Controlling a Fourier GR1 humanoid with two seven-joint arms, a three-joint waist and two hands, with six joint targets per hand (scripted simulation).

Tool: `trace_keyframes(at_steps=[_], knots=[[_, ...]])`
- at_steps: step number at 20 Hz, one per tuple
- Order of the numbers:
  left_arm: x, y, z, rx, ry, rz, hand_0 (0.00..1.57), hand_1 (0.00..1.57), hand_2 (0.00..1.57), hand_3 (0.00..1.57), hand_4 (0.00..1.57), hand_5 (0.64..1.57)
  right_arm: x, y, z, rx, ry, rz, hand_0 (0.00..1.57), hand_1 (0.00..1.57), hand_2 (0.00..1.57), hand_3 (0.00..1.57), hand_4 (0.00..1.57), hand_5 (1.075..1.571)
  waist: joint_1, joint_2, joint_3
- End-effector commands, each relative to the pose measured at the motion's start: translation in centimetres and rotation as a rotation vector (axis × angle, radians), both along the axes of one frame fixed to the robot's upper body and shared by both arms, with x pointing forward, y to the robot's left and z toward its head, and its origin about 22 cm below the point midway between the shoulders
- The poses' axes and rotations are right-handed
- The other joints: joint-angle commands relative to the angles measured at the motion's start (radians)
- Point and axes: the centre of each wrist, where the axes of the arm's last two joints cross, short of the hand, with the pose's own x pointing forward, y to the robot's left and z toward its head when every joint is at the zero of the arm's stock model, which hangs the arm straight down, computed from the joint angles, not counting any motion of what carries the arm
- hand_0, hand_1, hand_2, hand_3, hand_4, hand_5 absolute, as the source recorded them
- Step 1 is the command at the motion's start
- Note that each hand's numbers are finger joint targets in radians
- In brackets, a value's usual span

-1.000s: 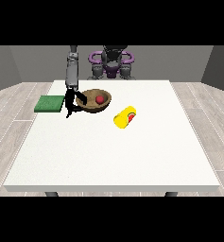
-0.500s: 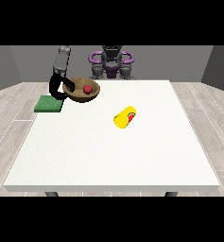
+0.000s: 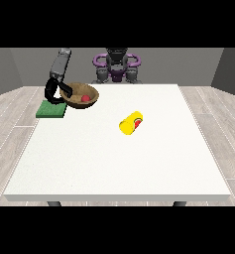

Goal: Pick the cup and pour the ball into the bowl, then pick the bowl and place it on the pad

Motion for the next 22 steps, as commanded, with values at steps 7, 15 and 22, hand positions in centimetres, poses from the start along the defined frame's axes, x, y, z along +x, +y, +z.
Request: trace_keyframes(at_steps=[7, 15, 22], knots=[[-1.6, 0.9, 1.1, 0.018, -0.04, 0.048, 0.0, 0.0, 0.0, 0.0, 0.0, 1.535, -2.3, -10.2, 0.4, -0.012, -0.093, -0.017, 1.57, 1.57, 1.57, 1.23, 1.3, 1.536, -0.018, 0.051, 0.0015], [-1.7, -2.8, 5.0, 0.055, -0.142, 0.013, 0.0, 0.0, 0.0, 0.0, 0.16, 1.532, -1.8, -13.2, 1.6, 0.041, -0.171, -0.076, 1.57, 1.57, 1.57, 0.7, 1.29, 1.551, 0.02, 0.158, 0.0033], [-3.3, -3.1, 6.6, 0.055, -0.145, -0.002, 0.0, 0.0, 0.0, 0.0, 0.0, 1.528, -3.4, -16.3, 0.7, -0.007, -0.153, -0.075, 1.57, 1.57, 1.57, 0.58, 1.25, 1.559, 0.034, 0.136, 0.0025]])
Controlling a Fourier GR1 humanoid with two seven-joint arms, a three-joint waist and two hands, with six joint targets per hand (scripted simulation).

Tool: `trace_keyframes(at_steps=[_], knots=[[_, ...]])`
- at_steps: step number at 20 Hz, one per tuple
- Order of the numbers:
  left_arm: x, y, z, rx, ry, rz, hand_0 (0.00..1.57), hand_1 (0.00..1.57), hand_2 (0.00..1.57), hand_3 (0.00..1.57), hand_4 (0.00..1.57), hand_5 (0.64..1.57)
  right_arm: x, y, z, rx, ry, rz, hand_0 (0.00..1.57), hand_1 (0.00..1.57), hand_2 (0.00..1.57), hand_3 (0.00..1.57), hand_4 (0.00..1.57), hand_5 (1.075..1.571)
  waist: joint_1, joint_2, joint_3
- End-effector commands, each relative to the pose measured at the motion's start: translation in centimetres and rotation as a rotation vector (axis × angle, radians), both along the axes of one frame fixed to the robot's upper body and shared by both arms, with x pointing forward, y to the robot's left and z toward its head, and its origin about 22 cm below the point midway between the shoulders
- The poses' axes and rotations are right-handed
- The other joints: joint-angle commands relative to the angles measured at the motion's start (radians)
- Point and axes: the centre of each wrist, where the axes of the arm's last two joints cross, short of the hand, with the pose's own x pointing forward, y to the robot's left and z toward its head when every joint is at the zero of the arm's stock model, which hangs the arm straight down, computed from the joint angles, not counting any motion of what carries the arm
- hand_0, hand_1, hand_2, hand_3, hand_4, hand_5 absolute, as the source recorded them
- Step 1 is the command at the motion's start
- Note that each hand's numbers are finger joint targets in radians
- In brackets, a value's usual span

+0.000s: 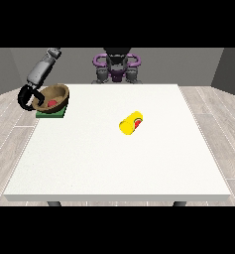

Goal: Pick the cup and pour the ball into the bowl, then pick the bowl and place it on the pad

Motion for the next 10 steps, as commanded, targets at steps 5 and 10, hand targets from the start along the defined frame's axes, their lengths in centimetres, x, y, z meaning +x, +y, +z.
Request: trace_keyframes(at_steps=[5, 10], knots=[[0.8, -0.5, -1.7, -0.004, 0.036, -0.032, 0.0, 0.0, 0.0, 0.0, 0.0, 1.532, -0.4, -2.8, 4.1, 0.009, 0.012, 0.014, 1.57, 1.57, 1.57, 0.89, 1.26, 1.566, -0.003, -0.04, -0.0021], [1.1, 1.2, -3.4, -0.025, 0.1, 0.016, 0.0, 0.0, 0.0, 0.0, 0.0, 1.535, 0.6, -0.4, 2.5, -0.035, 0.088, 0.047, 1.57, 1.57, 1.57, 1.3, 1.24, 1.57, -0.009, -0.103, -0.0029]])
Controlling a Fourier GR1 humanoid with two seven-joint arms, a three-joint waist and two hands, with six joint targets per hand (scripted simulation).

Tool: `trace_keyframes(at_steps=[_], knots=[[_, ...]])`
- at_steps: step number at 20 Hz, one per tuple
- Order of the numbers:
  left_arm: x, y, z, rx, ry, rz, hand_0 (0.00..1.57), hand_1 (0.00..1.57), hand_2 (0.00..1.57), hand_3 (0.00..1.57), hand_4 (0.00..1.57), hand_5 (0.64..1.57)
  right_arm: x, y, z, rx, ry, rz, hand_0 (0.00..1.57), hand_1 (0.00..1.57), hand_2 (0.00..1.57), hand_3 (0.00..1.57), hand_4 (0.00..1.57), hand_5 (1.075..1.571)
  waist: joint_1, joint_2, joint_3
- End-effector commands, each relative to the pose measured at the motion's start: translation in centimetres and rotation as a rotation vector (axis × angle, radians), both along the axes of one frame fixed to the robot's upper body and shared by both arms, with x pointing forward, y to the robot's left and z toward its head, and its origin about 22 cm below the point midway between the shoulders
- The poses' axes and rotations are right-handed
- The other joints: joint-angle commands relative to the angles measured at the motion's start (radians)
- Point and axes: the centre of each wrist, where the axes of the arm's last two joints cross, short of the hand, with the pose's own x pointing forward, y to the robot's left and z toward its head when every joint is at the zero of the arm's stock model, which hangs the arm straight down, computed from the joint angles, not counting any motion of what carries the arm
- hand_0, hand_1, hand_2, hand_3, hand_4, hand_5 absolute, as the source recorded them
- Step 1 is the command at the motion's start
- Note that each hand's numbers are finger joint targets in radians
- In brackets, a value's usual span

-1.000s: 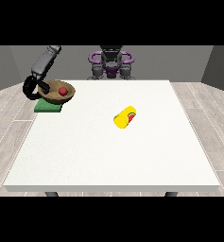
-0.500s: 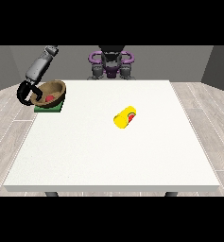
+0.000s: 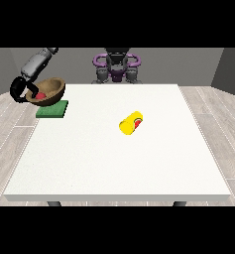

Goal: Pick the cup and pour the ball into the bowl, then pick the bowl and place it on the pad

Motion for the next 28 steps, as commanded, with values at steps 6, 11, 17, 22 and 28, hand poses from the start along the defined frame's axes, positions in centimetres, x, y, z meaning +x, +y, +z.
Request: trace_keyframes(at_steps=[6, 11, 17, 22, 28], knots=[[0.6, 0.1, -1.0, -0.008, 0.005, 0.009, 0.0, 0.0, 0.0, 0.0, 0.0, 1.523, 1.8, 3.9, -3.3, 0.075, 0.075, 0.031, 1.57, 1.57, 1.57, 1.28, 1.16, 1.57, -0.012, -0.012, 0.0003], [-0.2, 0.6, -1.6, 0.004, -0.021, 0.006, 0.0, 0.0, 0.0, 0.0, 0.0, 1.526, -0.7, 1.8, -7.2, 0.22, 0.132, -0.037, 1.57, 1.57, 1.57, 1.4, 1.02, 1.568, 0.008, -0.001, 0.0007], [-1.1, -1.1, 0.5, 0.03, -0.052, -0.005, 0.0, 0.0, 0.0, 0.0, 0.0, 1.516, -1.4, -1.6, -3.3, 0.163, 0.017, -0.204, 0.85, 0.85, 0.8, 1.1, 0.0, 1.54, 0.014, 0.041, 0.0021], [-1.7, 1.0, -0.1, 0.014, -0.028, 0.003, 0.0, 0.0, 0.0, 0.0, 0.0, 1.514, -1.9, -2.9, -1.7, 0.165, 0.052, -0.204, 0.68, 0.68, 0.56, 0.95, 0.0, 1.531, 0.013, 0.009, 0.0004], [-1.1, 1.3, -1.2, -0.005, 0.018, 0.02, 0.0, 0.0, 0.0, 0.0, 0.0, 1.515, -1.1, -3.3, 2.6, 0.192, 0.005, -0.147, 0.2, 0.2, 0.3, 0.45, 0.0, 1.476, -0.013, -0.027, -0.0004]])
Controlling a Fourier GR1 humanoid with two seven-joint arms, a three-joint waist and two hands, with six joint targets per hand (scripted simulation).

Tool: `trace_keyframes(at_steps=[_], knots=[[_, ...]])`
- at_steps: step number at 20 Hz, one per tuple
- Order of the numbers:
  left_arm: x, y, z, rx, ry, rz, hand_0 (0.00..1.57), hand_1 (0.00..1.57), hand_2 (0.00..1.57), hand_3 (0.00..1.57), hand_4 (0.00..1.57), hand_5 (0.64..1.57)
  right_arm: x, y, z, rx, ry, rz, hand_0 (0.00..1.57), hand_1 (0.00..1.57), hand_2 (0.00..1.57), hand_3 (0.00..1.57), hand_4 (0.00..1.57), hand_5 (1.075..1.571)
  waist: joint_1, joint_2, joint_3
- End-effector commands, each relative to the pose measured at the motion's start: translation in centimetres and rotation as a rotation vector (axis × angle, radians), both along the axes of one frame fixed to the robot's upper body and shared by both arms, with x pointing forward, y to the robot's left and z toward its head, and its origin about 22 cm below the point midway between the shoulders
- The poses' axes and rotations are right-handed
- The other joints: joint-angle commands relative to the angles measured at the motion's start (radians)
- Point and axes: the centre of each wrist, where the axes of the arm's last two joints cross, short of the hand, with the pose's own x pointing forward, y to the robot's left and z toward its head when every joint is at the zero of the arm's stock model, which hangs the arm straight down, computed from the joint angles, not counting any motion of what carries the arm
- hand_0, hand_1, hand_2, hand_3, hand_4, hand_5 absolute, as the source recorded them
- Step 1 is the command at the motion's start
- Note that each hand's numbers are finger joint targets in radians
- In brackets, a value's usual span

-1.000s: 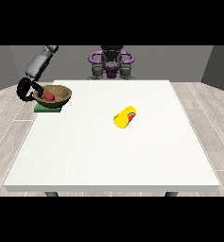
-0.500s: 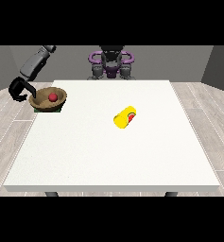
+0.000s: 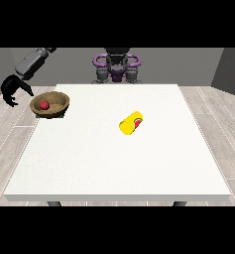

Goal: Pick the cup and pour the ball into the bowl, then pick the bowl and place it on the pad

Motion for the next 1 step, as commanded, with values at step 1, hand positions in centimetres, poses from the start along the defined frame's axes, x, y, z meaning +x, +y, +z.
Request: trace_keyframes(at_steps=[1], knots=[[0.71, 0.08, -1.91, 0.008, 0.05, -0.019, 0.0, 0.0, 0.0, 0.0, 0.0, 1.515, -0.47, -1.26, 2.76, 0.017, 0.01, 0.008, 0.13, 0.13, 0.28, 0.38, 0.0, 1.467, 0.009, -0.048, -0.0007]])
